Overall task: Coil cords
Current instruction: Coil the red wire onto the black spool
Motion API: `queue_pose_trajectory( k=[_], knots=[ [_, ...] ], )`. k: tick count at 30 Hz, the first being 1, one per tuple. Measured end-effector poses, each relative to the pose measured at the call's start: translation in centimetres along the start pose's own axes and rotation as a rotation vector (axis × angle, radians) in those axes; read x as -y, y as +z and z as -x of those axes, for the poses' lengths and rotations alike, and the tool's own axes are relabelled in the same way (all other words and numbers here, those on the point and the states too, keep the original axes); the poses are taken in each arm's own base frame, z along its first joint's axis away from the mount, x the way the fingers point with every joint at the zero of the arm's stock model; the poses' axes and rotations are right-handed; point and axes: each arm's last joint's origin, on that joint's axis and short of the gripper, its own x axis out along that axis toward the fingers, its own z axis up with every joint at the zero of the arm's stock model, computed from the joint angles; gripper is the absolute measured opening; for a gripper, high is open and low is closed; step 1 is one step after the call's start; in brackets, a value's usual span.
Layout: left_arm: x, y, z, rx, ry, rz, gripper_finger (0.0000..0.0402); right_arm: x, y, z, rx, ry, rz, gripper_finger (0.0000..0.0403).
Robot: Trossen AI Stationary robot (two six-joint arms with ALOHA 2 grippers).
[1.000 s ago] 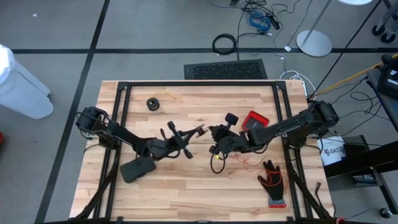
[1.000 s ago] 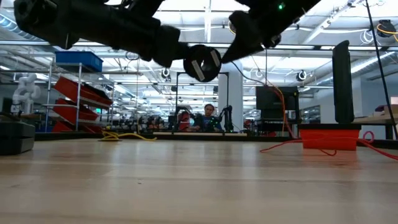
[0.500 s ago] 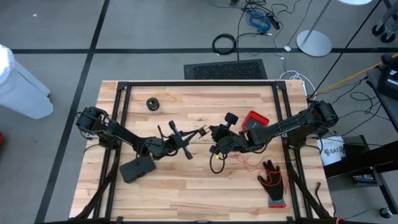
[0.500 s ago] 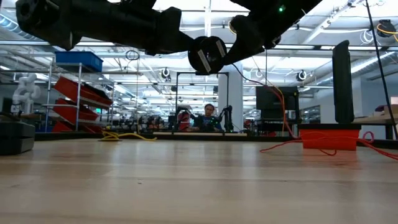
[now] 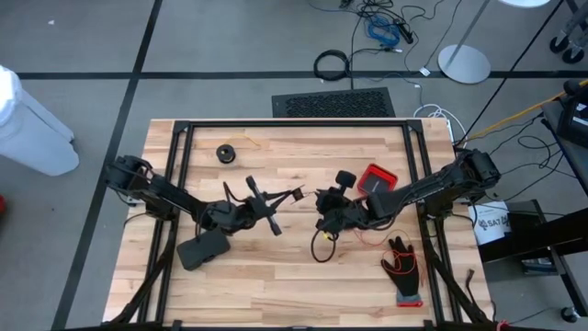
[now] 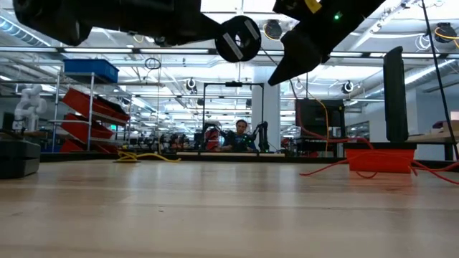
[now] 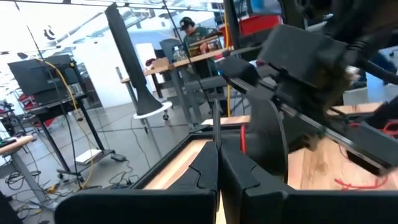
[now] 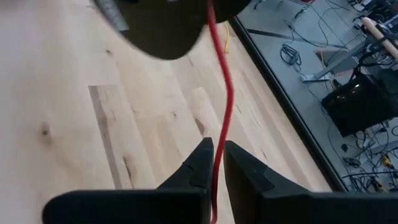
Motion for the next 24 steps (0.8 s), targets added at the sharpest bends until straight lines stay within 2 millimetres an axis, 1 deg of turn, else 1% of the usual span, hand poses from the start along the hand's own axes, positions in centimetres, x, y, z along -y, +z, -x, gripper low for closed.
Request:
queue_pose_trajectory(
  k=[10,15,24],
  knots=[
    [-0.3,0.5,0.1,0.007,0.002,-0.018,0.0000,-1.2,-0.2,1.2,0.020,0.041,0.028,0.0027],
    [-0.1,0.4,0.3,-0.007,-0.007,-0.033,0.0000,-1.7,-0.8,2.0,0.005,0.055,0.074,0.0027],
    [0.0,0.4,0.4,-0.010,-0.014,-0.037,0.0000,-2.4,-1.2,3.1,0.011,0.057,0.092,0.0027]
  ],
)
